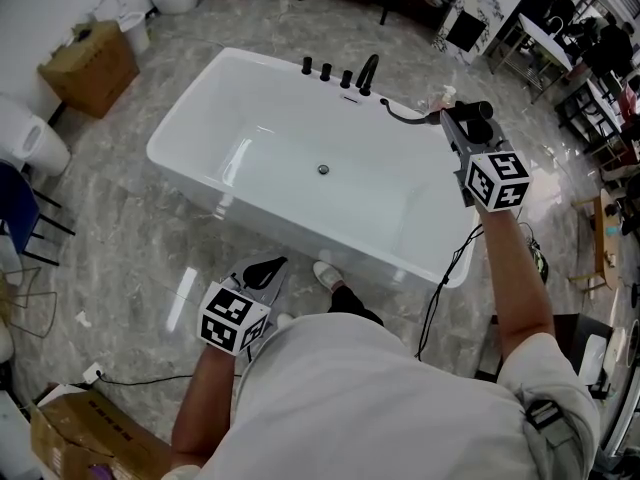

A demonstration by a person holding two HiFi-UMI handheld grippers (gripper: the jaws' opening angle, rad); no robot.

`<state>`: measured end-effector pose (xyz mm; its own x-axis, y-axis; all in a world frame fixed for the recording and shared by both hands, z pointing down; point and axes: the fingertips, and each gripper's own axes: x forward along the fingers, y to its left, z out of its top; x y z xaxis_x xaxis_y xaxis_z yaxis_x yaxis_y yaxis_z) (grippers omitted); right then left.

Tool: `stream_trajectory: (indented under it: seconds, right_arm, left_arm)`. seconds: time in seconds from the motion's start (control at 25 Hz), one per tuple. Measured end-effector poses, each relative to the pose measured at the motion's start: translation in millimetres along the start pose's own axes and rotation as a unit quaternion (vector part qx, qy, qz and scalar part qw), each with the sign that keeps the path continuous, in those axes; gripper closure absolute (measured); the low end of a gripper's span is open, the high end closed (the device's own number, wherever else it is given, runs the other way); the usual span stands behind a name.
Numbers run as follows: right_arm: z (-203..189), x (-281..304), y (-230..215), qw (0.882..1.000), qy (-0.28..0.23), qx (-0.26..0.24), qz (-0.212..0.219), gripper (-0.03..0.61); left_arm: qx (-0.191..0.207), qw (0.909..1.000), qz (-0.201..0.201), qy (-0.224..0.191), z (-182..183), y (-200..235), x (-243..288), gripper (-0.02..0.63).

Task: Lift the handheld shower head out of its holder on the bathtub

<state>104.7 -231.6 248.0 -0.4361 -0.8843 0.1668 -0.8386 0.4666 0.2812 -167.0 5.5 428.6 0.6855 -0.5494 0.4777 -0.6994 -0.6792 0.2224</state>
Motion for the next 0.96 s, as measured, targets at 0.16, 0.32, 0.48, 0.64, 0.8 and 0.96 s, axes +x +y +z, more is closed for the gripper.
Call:
stream_trajectory:
  seconds: [0.16, 0.32, 0.48, 0.64, 0.8, 0.96]
  right_arm:
    - [-0.3, 0.4, -1.7, 1.0, 0.001, 0.001, 0.0, 0.433]
    - [1.5, -1.1, -6.4, 1.0, 0.001, 0.0, 0.0, 0.433]
    - [4.0, 0.9, -11.8, 1.0, 0.0, -0.001, 0.001, 0.433]
    - [7.0, 5.1, -14.5, 1.0, -0.001, -0.003, 0.003, 0.433]
    - [9.0, 9.5, -18.1, 1.0, 0.0, 0.003, 0.009, 0.433]
    - [12.8, 15.1, -23.6, 1.0, -0.002, 0.011, 0.014, 0.433]
  left_arm:
    - [-0.002, 1.0, 0.0, 0.0, 0.4, -0.2, 1.1, 0.607]
    - [-0.004, 1.0, 0.0, 0.0, 1.9, -1.7, 2.8, 0.607]
    - [-0.009, 1.0, 0.002, 0.0, 2.7, 1.9, 6.4, 0.607]
    - [-0.011, 0.9999, -0.001, -0.001, 4.7, 5.2, 12.5, 0.606]
    - [-0.011, 0.9999, -0.006, -0.003, 11.0, 7.8, 20.3, 0.607]
    - [-0.012, 0.9999, -0.01, -0.003, 16.8, 12.3, 28.5, 0.607]
